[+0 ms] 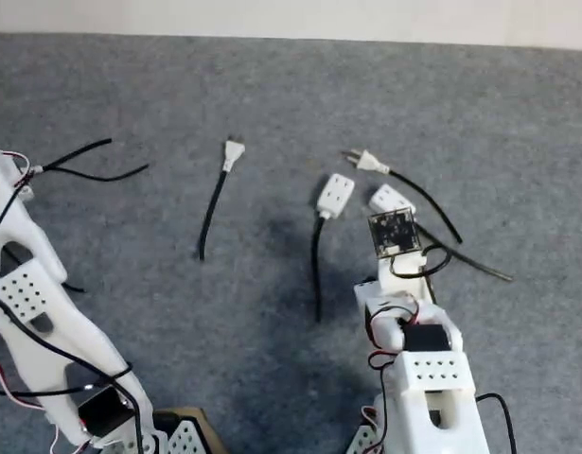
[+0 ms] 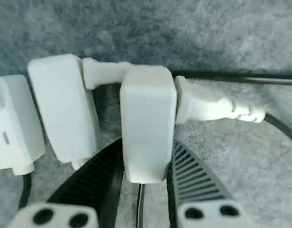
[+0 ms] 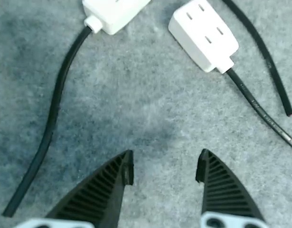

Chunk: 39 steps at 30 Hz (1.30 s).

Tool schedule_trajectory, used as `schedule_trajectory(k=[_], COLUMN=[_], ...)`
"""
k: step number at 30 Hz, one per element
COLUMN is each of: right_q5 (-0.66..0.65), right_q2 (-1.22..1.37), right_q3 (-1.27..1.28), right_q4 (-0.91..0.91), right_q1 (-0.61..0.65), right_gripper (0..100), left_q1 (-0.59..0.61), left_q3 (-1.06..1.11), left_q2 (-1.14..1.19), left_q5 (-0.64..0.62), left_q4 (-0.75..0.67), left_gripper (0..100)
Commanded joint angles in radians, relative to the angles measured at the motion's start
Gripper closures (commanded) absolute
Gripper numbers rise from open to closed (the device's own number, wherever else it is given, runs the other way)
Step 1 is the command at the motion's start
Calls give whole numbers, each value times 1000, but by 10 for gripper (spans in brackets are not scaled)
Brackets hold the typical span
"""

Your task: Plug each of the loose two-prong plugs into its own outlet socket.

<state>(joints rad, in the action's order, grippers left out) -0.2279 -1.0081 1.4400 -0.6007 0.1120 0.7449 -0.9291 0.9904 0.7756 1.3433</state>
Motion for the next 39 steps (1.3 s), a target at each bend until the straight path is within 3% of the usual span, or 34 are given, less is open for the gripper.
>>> schedule_trajectory(k=[1,3,10,17,22,27,33,37,39], right_q5=[2,2,2,2,-5,-46,-77,-255,-331], right_q2=[10,10,10,10,38,229,679,990,1102], right_q3=[-4,-4,-4,-21,-211,-427,-720,-934,-1072], right_q4=[21,21,21,19,18,30,91,71,-25], right_q1=[12,12,12,-42,-257,-331,-268,-157,-127], right_gripper=[790,790,790,790,790,790,795,866,895], left_q1=[15,12,-15,-99,-266,-487,-671,-656,-615], left_q3=[-140,-213,-578,-737,-662,-478,-311,-203,-160], left_q2=[12,12,12,-1,-102,-216,-246,-251,-251], left_q5=[26,25,3,-184,-261,-292,-293,-293,-285], left_q4=[110,175,407,425,425,423,422,422,422], left_gripper=[758,711,748,751,751,751,751,752,752])
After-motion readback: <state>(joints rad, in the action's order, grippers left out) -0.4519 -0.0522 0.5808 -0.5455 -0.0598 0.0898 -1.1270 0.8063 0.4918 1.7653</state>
